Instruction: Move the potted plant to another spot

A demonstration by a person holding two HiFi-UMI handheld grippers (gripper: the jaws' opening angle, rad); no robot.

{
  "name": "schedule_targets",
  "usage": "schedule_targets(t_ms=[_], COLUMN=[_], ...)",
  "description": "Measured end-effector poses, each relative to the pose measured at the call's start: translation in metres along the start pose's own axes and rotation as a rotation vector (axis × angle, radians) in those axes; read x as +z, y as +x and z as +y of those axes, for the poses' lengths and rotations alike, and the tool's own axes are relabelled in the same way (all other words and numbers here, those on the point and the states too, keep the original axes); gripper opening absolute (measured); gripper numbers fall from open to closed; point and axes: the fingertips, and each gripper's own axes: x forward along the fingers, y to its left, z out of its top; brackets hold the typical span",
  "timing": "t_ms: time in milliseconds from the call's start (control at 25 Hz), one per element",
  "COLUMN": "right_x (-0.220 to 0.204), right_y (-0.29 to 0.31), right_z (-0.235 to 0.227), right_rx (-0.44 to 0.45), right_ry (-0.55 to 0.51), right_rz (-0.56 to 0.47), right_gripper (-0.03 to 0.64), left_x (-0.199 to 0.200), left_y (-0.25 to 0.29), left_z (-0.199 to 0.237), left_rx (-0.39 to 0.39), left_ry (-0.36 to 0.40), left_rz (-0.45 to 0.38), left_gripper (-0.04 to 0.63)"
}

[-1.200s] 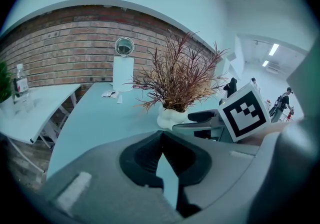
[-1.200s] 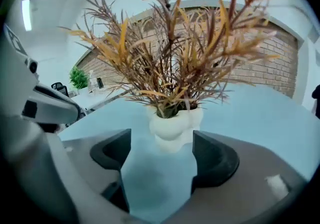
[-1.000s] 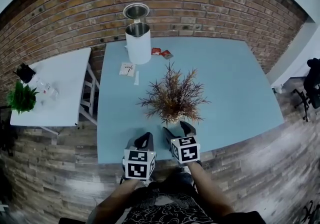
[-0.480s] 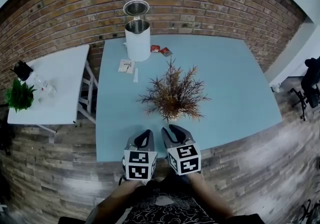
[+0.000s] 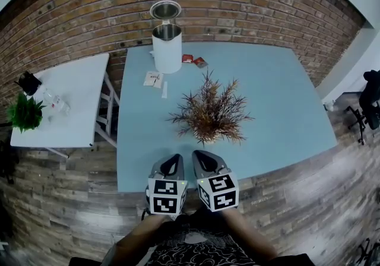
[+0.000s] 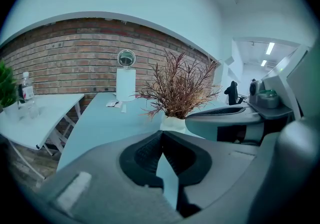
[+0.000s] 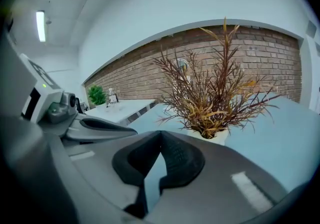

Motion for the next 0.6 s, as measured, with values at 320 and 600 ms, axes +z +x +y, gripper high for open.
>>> schedule_targets(t_ms=[320,600], right_x=[0.0030,-0.0002], right_y=[0.0023,0.0043], right_z=[0.0044,0.0061], right_rx=[0.010,0.018], right_ry=[0.011,0.017], right_rz=[-0.002,0.008], right_gripper=[0.006,0.006], left_x=[-0.0006,-0.0033], left_y=[-0.0005,0.0000], left_z=[0.0030,0.0054], left_rx=[0.001,0.006], left_ry=[-0.004,-0.013], left_rz=[0.003,0.008], left_gripper=[0.000,0.000])
